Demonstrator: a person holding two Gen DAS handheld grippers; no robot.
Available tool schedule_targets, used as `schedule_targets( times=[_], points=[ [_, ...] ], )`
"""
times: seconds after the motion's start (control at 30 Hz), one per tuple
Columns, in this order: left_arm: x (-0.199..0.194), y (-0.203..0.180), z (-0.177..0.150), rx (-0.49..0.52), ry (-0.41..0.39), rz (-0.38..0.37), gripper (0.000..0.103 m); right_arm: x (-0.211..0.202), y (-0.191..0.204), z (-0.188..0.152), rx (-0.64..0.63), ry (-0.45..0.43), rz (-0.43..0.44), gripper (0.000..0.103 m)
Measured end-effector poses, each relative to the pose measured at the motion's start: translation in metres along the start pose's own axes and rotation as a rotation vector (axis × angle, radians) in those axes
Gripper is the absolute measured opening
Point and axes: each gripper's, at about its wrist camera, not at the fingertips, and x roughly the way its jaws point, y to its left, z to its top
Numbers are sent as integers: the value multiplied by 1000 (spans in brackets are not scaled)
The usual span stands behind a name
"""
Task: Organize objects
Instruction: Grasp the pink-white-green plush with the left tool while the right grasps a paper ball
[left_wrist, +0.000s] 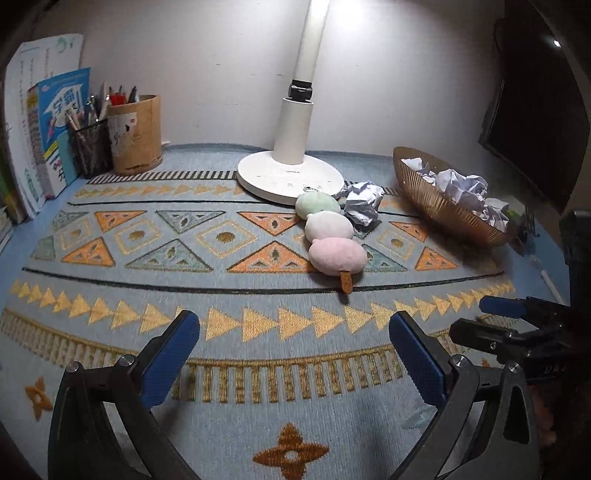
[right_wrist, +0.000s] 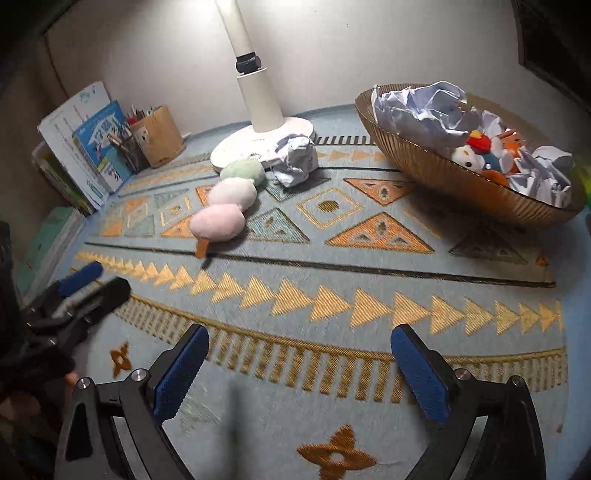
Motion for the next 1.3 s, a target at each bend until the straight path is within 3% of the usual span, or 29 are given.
schedule_targets(
  times=[0.07, 0.17, 0.2, 0.3, 0.43, 0.53, 0.6, 0.63, 0.7, 0.93, 1.07, 1.13, 1.3],
  points=[
    [17, -5, 14, 27, 28, -21, 102, 13, -6, 22, 90, -13, 29, 94],
    [48, -12, 27, 37, 113, 56, 102, 37, -4, 48, 106, -59, -120, 85],
    [54, -12, 28, 31, 131, 80, 102, 46, -4, 55, 106, -68, -129, 84],
    [63, -11, 27, -7, 117, -3, 102, 75, -5, 75, 112, -53, -87, 84],
    [83, -24, 39, 40, 157, 42, 101, 91, -4, 99, 117, -69, -51, 83],
    [89, -37, 46, 72, 137, 38, 99, 95, -6, 105, 143, -88, -37, 83],
    [96, -41, 49, 78, 138, 53, 81, 94, -7, 106, 141, -105, -35, 78],
    [101, -43, 50, 84, 157, 51, 59, 94, -7, 106, 136, -103, -31, 63],
    [101, -45, 51, 81, 151, 26, 47, 96, -10, 105, 144, -75, 21, 43],
    [60, -26, 27, -34, 102, 12, 46, 59, 5, 82, 104, -131, 38, 41],
    [22, -7, -5, -126, 114, 6, 46, 8, 20, 27, 58, -121, 99, 41],
    [4, -6, -19, -124, 74, 2, 46, -16, 19, -6, 24, -113, 107, 42],
    [-22, -9, -33, -61, -36, 149, 47, -30, 19, -53, -121, -57, 98, 42]
  ],
)
